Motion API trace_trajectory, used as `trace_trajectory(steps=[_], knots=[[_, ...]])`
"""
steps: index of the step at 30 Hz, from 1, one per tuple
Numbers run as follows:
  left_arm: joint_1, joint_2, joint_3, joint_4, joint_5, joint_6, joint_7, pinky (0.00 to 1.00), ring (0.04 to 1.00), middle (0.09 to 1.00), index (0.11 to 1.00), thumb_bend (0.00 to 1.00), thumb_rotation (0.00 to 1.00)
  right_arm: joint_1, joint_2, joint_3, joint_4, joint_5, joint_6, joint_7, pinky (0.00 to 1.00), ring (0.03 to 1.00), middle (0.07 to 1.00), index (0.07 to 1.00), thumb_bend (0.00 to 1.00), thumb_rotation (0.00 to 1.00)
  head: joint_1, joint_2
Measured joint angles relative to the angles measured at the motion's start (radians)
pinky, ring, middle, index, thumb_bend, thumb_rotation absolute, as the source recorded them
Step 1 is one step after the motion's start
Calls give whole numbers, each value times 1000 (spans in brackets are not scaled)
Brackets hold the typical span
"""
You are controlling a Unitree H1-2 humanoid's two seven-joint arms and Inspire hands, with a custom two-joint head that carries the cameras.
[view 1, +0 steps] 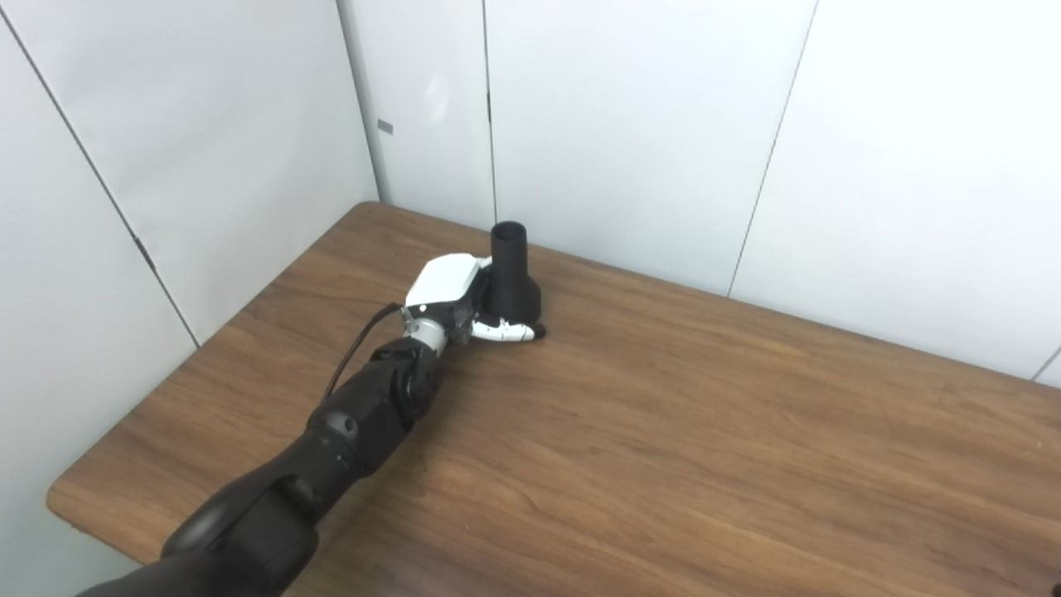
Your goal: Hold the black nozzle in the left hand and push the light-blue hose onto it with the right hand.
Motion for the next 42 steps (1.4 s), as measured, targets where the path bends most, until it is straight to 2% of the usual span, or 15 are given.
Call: trace_trajectory(steps=[7, 10, 12, 13, 14, 15, 18, 19, 21, 22, 26, 31, 39, 41, 42], knots=[[2, 0, 9, -6, -6, -7, 7, 1000, 842, 756, 694, 1000, 344, 0, 0, 0, 0, -8, 7, 0, 498, 621, 634, 581, 505, 434, -2, -2], [12, 0, 11, -34, -4, -14, 11, 1000, 772, 673, 633, 1000, 280, 0, 0, 1, -2, -11, 8, 0, 488, 615, 629, 576, 507, 431, -8, 2], [16, 0, 11, -35, 1, -37, 31, 1000, 694, 605, 593, 929, 179, 1, 0, 1, -6, -12, 8, 0, 485, 611, 627, 576, 509, 433, -9, 5], [17, 0, 12, -35, 1, -49, 48, 985, 664, 577, 543, 731, 123, 1, 0, 2, -7, -13, 8, 0, 483, 610, 626, 575, 506, 434, -9, 6], [18, 0, 12, -34, 1, -65, 62, 947, 617, 531, 522, 630, 63, 1, 0, 3, -9, -14, 8, 0, 479, 606, 623, 574, 507, 433, -9, 6], [22, 0, 14, -34, 1, -84, 79, 558, 466, 494, 513, 567, 25, 2, 0, 4, -10, -14, 8, 0, 476, 603, 620, 572, 504, 431, -11, 8], [41, -1, 2, -27, 12, -156, 143, 476, 423, 473, 516, 512, 3, 4, 0, 4, -22, -17, 8, 0, 470, 596, 614, 567, 510, 442, -12, 9], [44, -3, -2, -27, 22, -170, 159, 343, 430, 451, 518, 507, 1, 4, 0, 4, -25, -17, 8, 0, 468, 594, 613, 565, 523, 447, -12, 9], [43, -9, -15, -27, 42, -175, 174, 178, 235, 433, 521, 516, 0, 3, 0, 5, -28, -17, 10, 0, 463, 589, 608, 562, 544, 446, -12, 9], [44, -11, -22, -27, 52, -175, 182, 154, 207, 434, 521, 518, 0, 3, 0, 5, -28, -17, 11, 0, 460, 588, 607, 560, 550, 446, -14, 11], [44, -31, -38, -19, 81, -184, 214, 127, 183, 414, 522, 517, 0, 5, 0, 5, -28, -18, 12, 0, 455, 584, 604, 553, 571, 463, -14, 14], [45, -61, -42, -18, 79, -196, 214, 122, 172, 472, 485, 525, 0, 7, -2, 5, -31, -18, 13, 0, 466, 592, 612, 561, 556, 461, -17, 18], [45, -66, -56, 5, 79, -237, 214, 117, 170, 471, 484, 526, 0, 8, -2, 14, -43, -21, 18, 0, 476, 600, 618, 567, 528, 448, -38, 21], [46, -67, -58, 5, 80, -242, 214, 142, 201, 473, 484, 525, 0, 8, -1, 17, -45, -24, 23, 0, 472, 594, 616, 566, 527, 450, -54, 25], [47, -67, -59, 5, 80, -245, 214, 142, 203, 439, 500, 521, 0, 8, 0, 19, -48, -27, 26, 0, 473, 594, 616, 566, 525, 451, -63, 28]])
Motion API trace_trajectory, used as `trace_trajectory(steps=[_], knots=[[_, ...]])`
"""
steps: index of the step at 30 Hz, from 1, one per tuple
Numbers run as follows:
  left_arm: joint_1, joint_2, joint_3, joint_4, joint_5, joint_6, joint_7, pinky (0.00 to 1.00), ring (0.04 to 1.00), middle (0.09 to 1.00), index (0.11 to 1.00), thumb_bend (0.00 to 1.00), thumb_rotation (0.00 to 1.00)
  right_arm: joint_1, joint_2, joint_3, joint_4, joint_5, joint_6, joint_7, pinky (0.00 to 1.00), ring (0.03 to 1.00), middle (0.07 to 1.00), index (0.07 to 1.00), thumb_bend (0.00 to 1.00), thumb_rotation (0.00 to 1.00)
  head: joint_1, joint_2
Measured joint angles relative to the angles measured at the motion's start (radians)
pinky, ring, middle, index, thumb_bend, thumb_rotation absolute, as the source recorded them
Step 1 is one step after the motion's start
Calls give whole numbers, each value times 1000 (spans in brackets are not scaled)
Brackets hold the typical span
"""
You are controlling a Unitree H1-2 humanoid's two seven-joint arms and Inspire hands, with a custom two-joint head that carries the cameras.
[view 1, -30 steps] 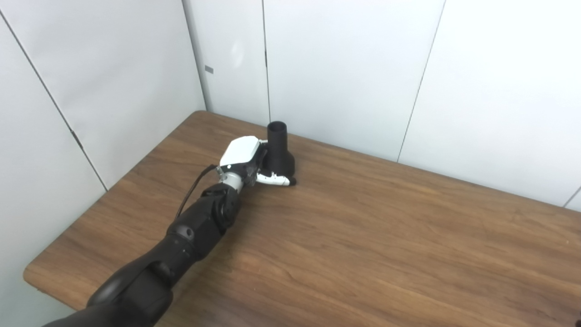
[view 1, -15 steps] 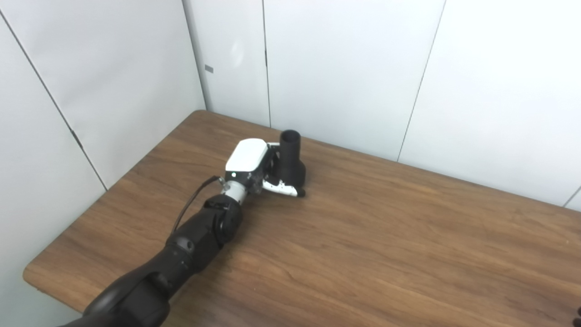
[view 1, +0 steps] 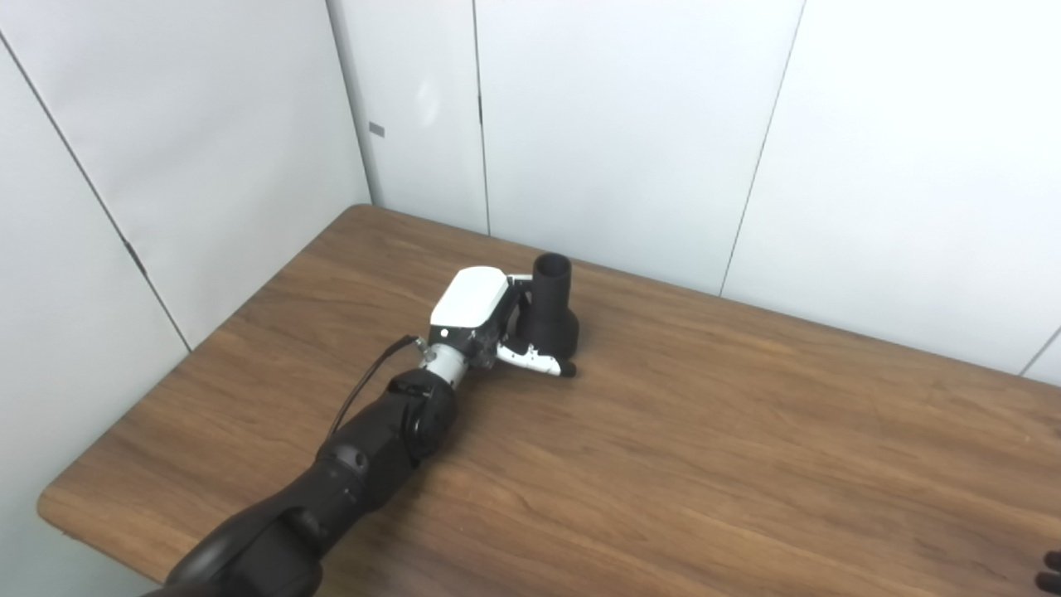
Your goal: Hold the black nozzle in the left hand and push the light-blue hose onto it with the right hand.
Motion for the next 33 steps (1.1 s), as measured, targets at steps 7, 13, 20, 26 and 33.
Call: trace_trajectory(steps=[7, 13, 20, 26, 33], knots=[[40, -1, -12, -79, 1, -36, -27, 83, 133, 437, 504, 520, 0, 11, 16, 18, -69, -29, 58, -10, 573, 687, 699, 650, 325, 209, -153, 35], [110, -18, -22, -223, -8, -118, -114, 110, 177, 468, 486, 524, 0, 15, 58, 30, -129, -35, 62, -22, 682, 747, 741, 698, 210, 2, -285, 55], [184, -45, -18, -359, -15, -205, -207, 58, 93, 151, 485, 517, 37, -10, 52, 24, -163, -98, 64, -40, 657, 713, 715, 676, 209, 0, -351, 58], [197, -23, -101, -411, -10, -266, -208, 111, 179, 278, 484, 515, 39, -35, 42, -32, -181, -141, 65, -75, 628, 708, 710, 654, 239, 0, -431, 55], [188, 24, -229, -456, -1, -270, -155, 304, 402, 471, 502, 520, 0, -69, 7, -86, -188, -234, 55, -116, 586, 680, 688, 634, 439, 124, -503, 45]])
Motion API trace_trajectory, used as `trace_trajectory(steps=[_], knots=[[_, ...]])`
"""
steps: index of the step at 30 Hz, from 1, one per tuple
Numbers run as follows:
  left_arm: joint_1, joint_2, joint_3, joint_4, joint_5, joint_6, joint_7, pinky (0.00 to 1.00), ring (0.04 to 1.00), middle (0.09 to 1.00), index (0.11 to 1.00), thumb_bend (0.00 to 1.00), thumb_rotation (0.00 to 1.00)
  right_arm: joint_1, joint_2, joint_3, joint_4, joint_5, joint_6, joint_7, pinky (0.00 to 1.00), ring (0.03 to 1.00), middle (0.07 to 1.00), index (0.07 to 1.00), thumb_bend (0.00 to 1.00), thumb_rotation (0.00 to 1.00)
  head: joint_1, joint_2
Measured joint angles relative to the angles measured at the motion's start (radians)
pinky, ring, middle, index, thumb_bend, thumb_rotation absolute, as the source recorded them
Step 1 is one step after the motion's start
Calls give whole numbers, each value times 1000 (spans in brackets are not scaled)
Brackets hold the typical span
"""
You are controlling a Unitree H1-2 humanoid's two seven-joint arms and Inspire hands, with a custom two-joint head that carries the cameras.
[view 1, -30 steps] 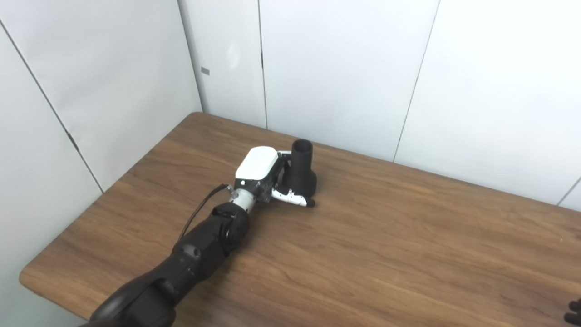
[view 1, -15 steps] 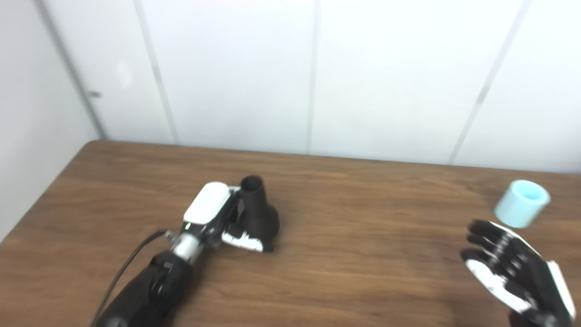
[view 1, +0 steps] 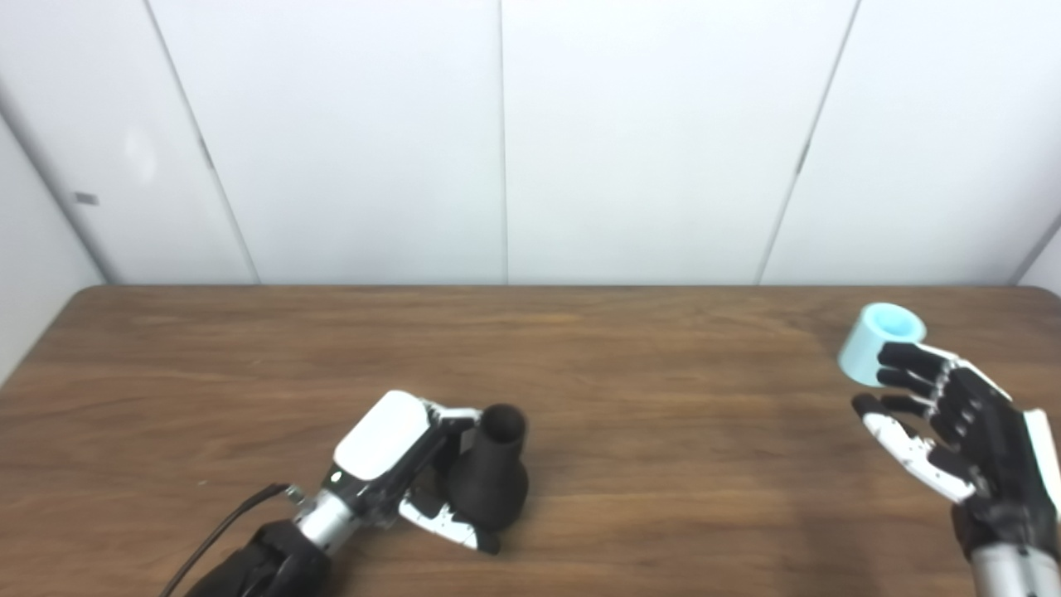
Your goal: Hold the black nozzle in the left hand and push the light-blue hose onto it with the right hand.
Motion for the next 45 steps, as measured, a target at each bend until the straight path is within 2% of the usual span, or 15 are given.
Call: trace_trajectory(steps=[2, 4, 8, 11, 15, 18, 23, 26, 31, 35, 42, 45], knots=[[-2, 8, -34, -15, -1, 0, 3, 319, 419, 475, 498, 521, 0, -19, -22, -12, 8, -40, -19, -19, 625, 713, 705, 633, 611, 265, -11, -2], [-5, 16, -67, -28, -1, 0, 16, 321, 422, 475, 499, 521, 0, -44, -38, -26, 26, -58, -42, -39, 667, 759, 740, 650, 731, 303, -38, -3], [-24, 36, -136, -37, -1, -1, 49, 344, 442, 477, 496, 521, 0, -89, -40, -48, 73, -53, -84, -64, 578, 720, 757, 709, 798, 284, -60, -8], [-42, 49, -186, -38, -1, -1, 83, 349, 444, 480, 492, 521, 0, -114, -49, -49, 98, -93, -86, -78, 575, 723, 775, 748, 852, 389, -77, -11], [-56, 55, -223, -39, -1, -1, 106, 337, 440, 483, 486, 522, 0, -138, -73, -55, 131, -123, -86, -91, 647, 787, 826, 806, 866, 393, -124, -17], [-70, 59, -259, -39, -7, -1, 123, 334, 438, 481, 489, 522, 0, -160, -73, -65, 164, -124, -84, -100, 747, 857, 876, 855, 867, 378, -141, -18], [-89, 63, -305, -40, -12, -1, 164, 335, 442, 471, 505, 520, 0, -200, -76, -75, 247, -109, -84, -103, 851, 935, 940, 930, 923, 412, -186, -26], [-93, 73, -326, -49, -12, -1, 182, 327, 450, 469, 508, 520, 0, -238, -80, -87, 323, -82, -83, -104, 907, 979, 981, 985, 914, 392, -204, -29], [-93, 79, -350, -67, -12, -1, 197, 325, 456, 474, 501, 520, 0, -288, -101, -86, 426, -72, -80, -115, 891, 968, 980, 977, 959, 419, -227, -32], [-96, 84, -362, -70, -23, -1, 201, 328, 459, 476, 499, 520, 0, -323, -114, -66, 503, -88, -72, -125, 915, 979, 990, 975, 932, 405, -252, -38], [-105, 90, -383, -71, -34, -1, 230, 335, 459, 475, 500, 521, 0, -355, -132, -29, 618, -117, -63, -142, 860, 951, 979, 961, 935, 392, -269, -43], [-109, 95, -393, -71, -34, -1, 240, 333, 459, 472, 505, 520, 0, -364, -135, -23, 672, -115, -63, -149, 816, 919, 963, 955, 936, 365, -295, -63]])
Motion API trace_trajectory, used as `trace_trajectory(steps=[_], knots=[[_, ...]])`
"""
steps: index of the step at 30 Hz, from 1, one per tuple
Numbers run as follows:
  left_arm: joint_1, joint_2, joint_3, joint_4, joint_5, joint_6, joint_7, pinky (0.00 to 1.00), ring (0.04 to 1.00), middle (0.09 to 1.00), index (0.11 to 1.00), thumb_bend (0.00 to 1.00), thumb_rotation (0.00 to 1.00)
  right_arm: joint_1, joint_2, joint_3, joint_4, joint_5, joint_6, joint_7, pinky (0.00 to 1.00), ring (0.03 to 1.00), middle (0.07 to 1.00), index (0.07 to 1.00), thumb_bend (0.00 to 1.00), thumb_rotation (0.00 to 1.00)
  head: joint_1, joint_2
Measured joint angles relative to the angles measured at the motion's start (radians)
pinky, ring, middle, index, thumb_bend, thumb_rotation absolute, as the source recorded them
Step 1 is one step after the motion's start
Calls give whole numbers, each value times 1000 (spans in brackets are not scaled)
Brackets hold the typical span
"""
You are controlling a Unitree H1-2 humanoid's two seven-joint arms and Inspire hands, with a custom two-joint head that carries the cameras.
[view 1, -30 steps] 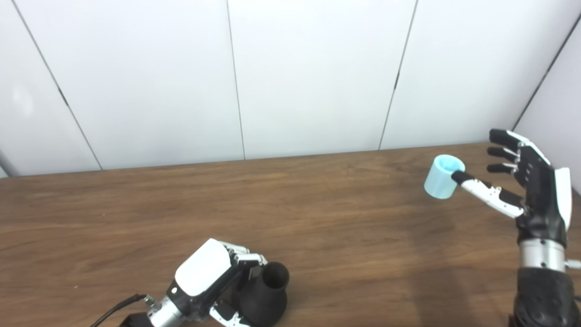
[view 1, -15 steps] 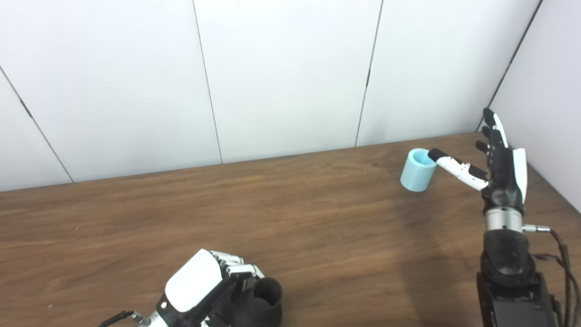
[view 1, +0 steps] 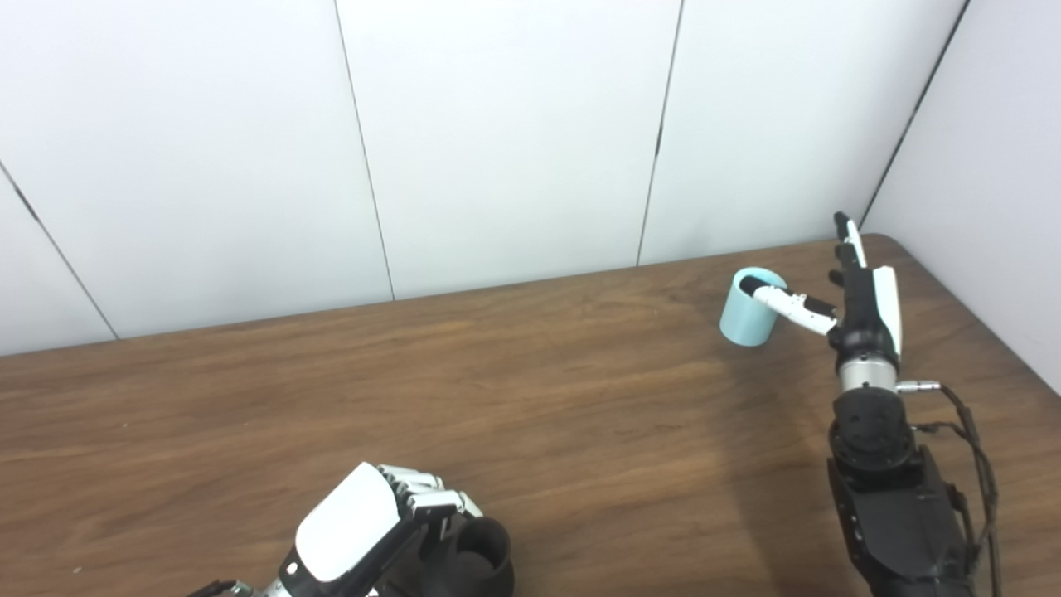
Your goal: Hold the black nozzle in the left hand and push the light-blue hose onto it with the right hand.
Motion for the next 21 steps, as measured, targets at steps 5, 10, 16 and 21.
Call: trace_trajectory(steps=[5, 10, 16, 21], knots=[[-4, 7, -14, -1, -1, 0, 11, 320, 459, 472, 504, 520, 0, -17, 1, -4, 89, 40, -3, -14, 704, 859, 917, 953, 952, 375, -15, -3], [-11, 13, -32, -1, 0, 0, 36, 326, 462, 476, 501, 520, 0, -44, 0, 7, 148, 42, -9, -37, 537, 708, 778, 937, 998, 420, -15, 0], [-10, 18, -34, -5, -2, 0, 32, 312, 468, 479, 495, 521, 0, -67, -2, 22, 205, 45, -23, -51, 606, 759, 827, 937, 1000, 409, -19, 1], [-5, 24, -34, -12, -2, 0, 32, 329, 466, 477, 498, 521, 0, -74, -6, 35, 215, 59, -30, -52, 436, 589, 656, 937, 992, 370, -20, 5]])
